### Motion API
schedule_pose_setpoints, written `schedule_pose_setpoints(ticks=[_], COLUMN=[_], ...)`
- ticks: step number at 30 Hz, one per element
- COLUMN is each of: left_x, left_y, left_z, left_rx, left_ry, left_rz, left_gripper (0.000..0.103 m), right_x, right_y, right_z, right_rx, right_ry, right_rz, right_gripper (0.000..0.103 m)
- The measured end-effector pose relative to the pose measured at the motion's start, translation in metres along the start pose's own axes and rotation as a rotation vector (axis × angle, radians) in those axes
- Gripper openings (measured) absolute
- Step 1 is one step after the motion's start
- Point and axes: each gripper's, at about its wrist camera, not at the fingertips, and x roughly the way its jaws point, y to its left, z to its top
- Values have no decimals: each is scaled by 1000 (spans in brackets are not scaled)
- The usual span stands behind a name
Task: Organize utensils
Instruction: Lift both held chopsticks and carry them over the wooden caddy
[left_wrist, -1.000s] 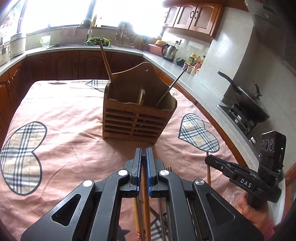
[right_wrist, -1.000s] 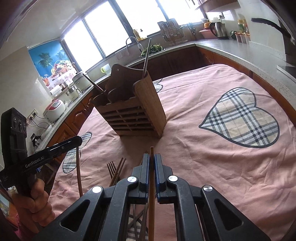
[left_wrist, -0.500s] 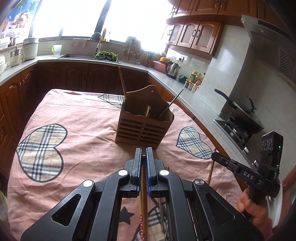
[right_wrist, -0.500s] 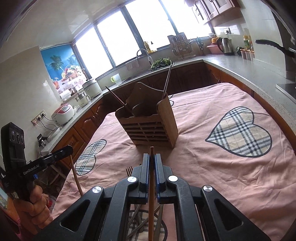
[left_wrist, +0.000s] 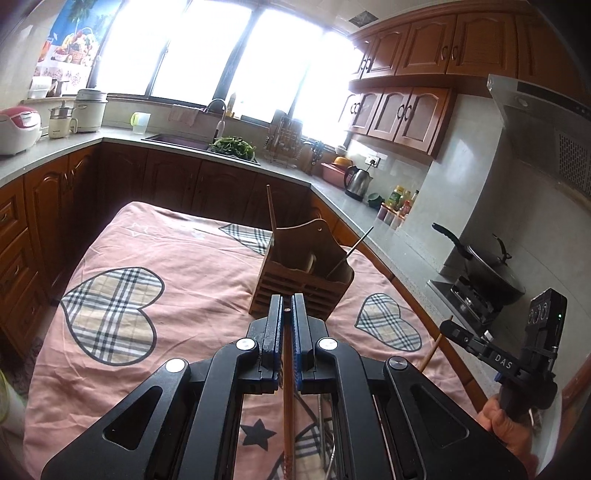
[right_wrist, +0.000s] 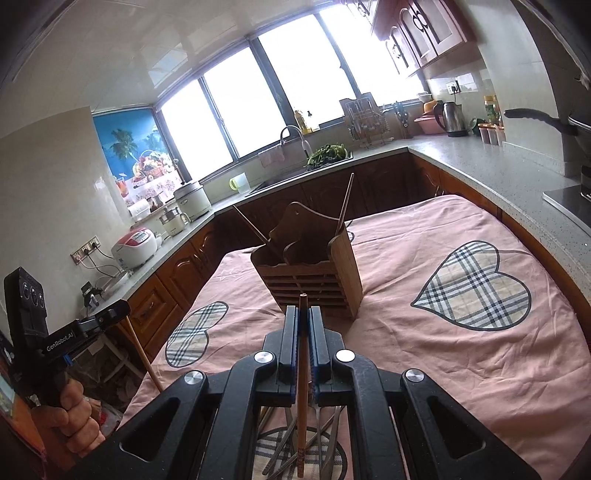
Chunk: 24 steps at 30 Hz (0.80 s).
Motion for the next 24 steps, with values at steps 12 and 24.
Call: schedule_pose_setpoints(ticks=[12,24], left_x=[-12,-3], left_y=[11,9], left_z=[17,41], left_rx=[-53,-53], left_ry=[-100,-149], left_rz=[5,6], left_gripper=[4,4], right_x=[-5,2], right_y=[0,-2], right_z=[12,33], right_rx=[10,17], right_ry=[-59,-107], right_rz=[5,15], right_gripper=[5,5])
